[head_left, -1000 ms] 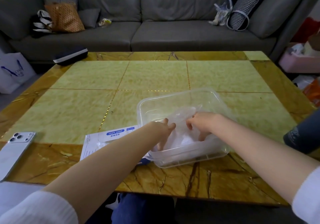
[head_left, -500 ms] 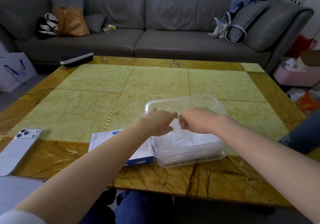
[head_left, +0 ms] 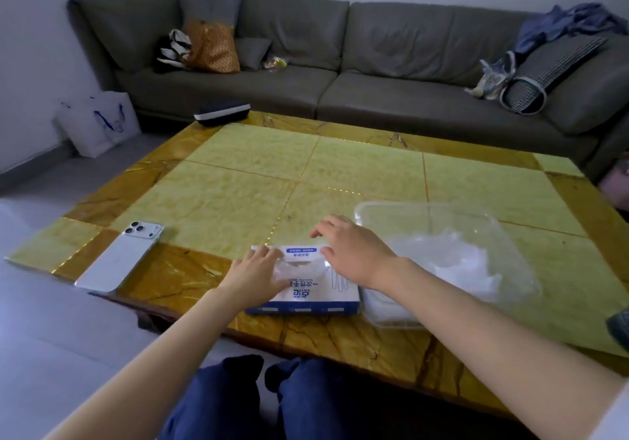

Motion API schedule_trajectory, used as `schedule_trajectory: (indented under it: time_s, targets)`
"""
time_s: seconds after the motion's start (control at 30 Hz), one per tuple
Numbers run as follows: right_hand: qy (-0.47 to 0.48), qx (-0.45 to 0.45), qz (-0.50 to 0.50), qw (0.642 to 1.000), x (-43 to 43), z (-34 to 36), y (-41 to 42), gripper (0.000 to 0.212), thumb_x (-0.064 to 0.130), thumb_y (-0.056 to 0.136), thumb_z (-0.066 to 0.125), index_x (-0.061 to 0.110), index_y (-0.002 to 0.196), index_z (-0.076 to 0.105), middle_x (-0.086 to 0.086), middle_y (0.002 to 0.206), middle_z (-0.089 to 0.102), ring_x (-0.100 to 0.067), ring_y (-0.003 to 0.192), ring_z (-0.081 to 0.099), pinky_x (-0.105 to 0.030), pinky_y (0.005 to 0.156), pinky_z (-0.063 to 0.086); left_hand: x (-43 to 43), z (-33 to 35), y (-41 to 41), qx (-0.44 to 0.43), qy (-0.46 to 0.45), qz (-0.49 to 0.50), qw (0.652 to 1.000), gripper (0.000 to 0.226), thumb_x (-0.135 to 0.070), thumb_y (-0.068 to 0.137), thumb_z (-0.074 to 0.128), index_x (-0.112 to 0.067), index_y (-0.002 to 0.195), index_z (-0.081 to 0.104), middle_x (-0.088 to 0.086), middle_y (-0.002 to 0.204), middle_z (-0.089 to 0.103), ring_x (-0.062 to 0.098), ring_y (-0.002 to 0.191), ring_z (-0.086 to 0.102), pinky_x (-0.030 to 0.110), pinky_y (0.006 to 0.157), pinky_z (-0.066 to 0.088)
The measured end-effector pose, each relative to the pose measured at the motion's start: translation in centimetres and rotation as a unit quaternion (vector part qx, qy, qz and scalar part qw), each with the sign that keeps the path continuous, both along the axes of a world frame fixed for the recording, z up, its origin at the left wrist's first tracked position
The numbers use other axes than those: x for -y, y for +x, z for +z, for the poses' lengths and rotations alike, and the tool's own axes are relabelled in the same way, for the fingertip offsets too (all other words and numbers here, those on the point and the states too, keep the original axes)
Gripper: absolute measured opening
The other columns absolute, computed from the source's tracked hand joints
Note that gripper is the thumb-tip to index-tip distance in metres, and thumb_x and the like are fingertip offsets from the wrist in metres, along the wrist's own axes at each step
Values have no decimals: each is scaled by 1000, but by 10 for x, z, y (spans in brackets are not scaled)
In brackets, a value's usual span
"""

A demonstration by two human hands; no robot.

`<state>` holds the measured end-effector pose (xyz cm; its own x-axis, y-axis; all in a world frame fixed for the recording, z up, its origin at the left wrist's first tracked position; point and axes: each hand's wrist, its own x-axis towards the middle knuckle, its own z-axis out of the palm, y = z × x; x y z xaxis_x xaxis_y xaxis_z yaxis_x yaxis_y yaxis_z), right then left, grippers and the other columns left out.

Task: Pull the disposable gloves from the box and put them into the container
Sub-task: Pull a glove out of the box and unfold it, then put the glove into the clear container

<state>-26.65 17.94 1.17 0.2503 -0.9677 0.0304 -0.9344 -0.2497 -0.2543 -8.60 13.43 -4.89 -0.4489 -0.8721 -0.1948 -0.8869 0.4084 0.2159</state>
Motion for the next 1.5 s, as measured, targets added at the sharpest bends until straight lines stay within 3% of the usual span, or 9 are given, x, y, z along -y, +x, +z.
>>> schedule_trajectory:
  time_s: [0.13, 0.27, 0.43, 0.7, 0.83, 1.0, 1.07, 1.27, 1.5]
  targets:
    - [67, -100, 9, 993, 8, -29, 31, 37, 5, 93, 45, 8, 130, 45, -9, 130, 47, -25, 122, 42, -35, 98, 39, -5, -11, 8, -64, 25, 12, 998, 59, -40, 88, 57, -21, 139, 36, 0, 145, 34, 20, 131, 33, 38, 104, 37]
    - [23, -152, -9, 988, 10, -36, 39, 16, 16, 95, 51, 11, 108, 59, -9, 108, 61, -26, 103, 53, -33, 86, 38, -7, -11, 8, -75, 22, 13, 997, 61, -38, 88, 61, -21, 140, 35, -1, 146, 33, 19, 133, 31, 36, 104, 39]
    - [-6, -166, -13, 986, 12, -33, 37, 21, 32, 96, 52, 14, 95, 62, -1, 95, 67, -20, 84, 61, -29, 73, 39, -6, -13, 6, -58, 16, 19, 998, 61, -42, 87, 61, -25, 139, 34, -4, 145, 33, 16, 131, 33, 37, 96, 45]
    - [-6, -94, -131, 987, 24, -10, 18, 24, 23, 98, 48, 9, 98, 68, -8, 99, 69, -26, 92, 64, -27, 68, 41, -2, -14, 9, -48, 17, 20, 999, 64, -47, 85, 61, -27, 139, 33, -5, 141, 35, 15, 130, 34, 38, 92, 47]
    - [28, -87, -105, 990, 19, -7, 16, 24, 18, 100, 44, 8, 103, 65, -9, 103, 68, -28, 94, 61, -28, 68, 38, -2, -16, 6, -51, 16, 19, 998, 66, -47, 85, 62, -25, 140, 33, -4, 142, 34, 15, 131, 32, 37, 94, 47]
    - [22, -124, -54, 990, 20, -3, 28, 40, 47, 93, 50, 16, 112, 65, -4, 113, 63, -23, 111, 52, -34, 88, 40, -2, -14, 5, -45, 15, 19, 999, 67, -46, 84, 63, -24, 140, 33, -3, 141, 35, 16, 130, 33, 37, 95, 47]
    - [24, -158, -27, 987, 20, -7, 39, 41, 49, 90, 54, 17, 114, 65, -3, 115, 62, -22, 113, 50, -33, 92, 38, -2, -14, 4, -45, 15, 21, 999, 67, -46, 84, 63, -24, 140, 33, -3, 140, 35, 16, 129, 33, 36, 94, 47]
    - [-22, -122, 12, 992, 13, -18, 51, 21, 28, 93, 57, 14, 104, 66, -2, 108, 62, -18, 102, 53, -27, 84, 39, -2, -15, 4, -46, 16, 27, 998, 65, -45, 85, 62, -24, 140, 33, -3, 140, 35, 15, 130, 33, 36, 92, 46]
    - [-20, 3, -69, 997, 12, -8, 24, 15, 25, 92, 59, 11, 89, 65, -2, 95, 63, -15, 80, 57, -24, 71, 39, -2, -17, 5, -41, 22, 27, 999, 71, -45, 86, 62, -19, 142, 29, -1, 141, 34, 18, 129, 32, 38, 90, 46]
